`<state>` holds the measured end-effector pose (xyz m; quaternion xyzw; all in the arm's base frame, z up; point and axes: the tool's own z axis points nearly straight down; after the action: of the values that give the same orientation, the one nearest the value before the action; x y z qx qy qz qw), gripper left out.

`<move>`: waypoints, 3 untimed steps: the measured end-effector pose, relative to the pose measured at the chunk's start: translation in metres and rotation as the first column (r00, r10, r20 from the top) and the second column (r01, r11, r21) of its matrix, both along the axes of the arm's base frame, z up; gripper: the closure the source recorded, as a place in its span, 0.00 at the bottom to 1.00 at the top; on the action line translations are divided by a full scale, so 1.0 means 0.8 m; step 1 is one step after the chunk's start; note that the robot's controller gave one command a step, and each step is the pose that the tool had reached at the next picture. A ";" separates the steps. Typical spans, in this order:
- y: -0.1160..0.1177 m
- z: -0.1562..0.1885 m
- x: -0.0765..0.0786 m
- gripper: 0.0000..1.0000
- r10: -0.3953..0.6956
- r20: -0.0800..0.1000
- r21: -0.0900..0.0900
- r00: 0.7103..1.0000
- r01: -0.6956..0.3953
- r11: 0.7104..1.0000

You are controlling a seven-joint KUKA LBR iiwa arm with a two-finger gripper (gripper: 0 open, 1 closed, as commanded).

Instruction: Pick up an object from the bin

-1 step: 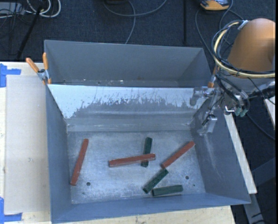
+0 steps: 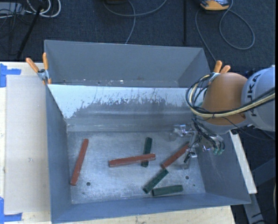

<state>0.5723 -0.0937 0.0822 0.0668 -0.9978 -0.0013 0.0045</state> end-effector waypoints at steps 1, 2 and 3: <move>-0.001 0.006 0.003 1.00 0.002 0.008 -0.002 1.000 -0.002 1.000; -0.001 0.006 0.003 0.00 0.002 0.008 -0.002 1.000 -0.002 1.000; 0.066 -0.016 0.057 0.00 0.198 0.012 -0.001 0.980 -0.198 0.980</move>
Offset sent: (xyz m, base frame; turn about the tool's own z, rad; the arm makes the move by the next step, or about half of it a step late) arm 0.0000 0.0000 0.0000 0.0000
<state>0.6181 -0.0408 0.0696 0.1658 -0.9862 -0.0008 -0.0013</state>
